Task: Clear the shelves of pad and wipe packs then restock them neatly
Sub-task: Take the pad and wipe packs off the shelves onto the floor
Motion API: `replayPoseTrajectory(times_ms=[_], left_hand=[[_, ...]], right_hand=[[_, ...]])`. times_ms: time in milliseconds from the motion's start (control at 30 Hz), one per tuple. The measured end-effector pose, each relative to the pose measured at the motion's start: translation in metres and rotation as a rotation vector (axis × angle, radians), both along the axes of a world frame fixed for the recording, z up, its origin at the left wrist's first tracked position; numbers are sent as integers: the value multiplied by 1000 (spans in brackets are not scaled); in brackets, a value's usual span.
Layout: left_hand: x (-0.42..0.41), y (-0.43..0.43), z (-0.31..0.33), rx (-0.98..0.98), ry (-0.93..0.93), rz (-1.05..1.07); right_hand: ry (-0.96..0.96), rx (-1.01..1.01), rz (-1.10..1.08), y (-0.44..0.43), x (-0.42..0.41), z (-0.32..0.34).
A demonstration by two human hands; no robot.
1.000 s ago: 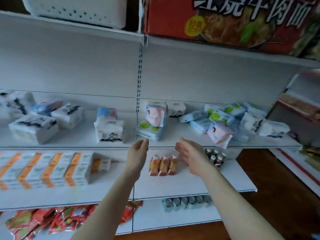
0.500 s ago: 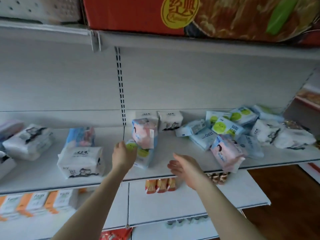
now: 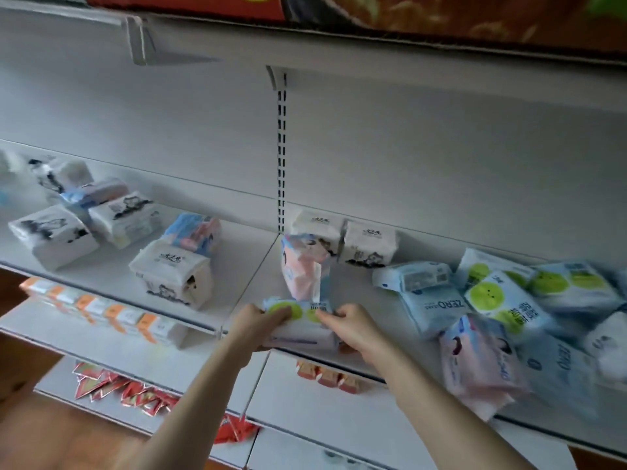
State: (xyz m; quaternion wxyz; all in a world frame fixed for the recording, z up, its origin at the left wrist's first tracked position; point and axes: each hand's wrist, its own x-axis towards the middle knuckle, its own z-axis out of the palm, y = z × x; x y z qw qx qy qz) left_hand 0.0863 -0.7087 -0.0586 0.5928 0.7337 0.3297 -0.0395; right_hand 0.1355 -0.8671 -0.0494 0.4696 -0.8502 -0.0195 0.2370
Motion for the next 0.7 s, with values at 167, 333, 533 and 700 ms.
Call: replayPoseTrajectory(times_ms=[167,333,533,700], left_hand=[[-10,-45,10,-422,-97,91],[-11,-70,17,-469,-171,-1],[-5,-73,21,-548,-202,-67],[5,-72,23,-557,-275,-78]], right_hand=[[-53,-14,115,-49,9,26],[-566,-318,128,-93,75,38],[-706,-890,418,-115,113,8],[-628,-318,103,-130,113,28]])
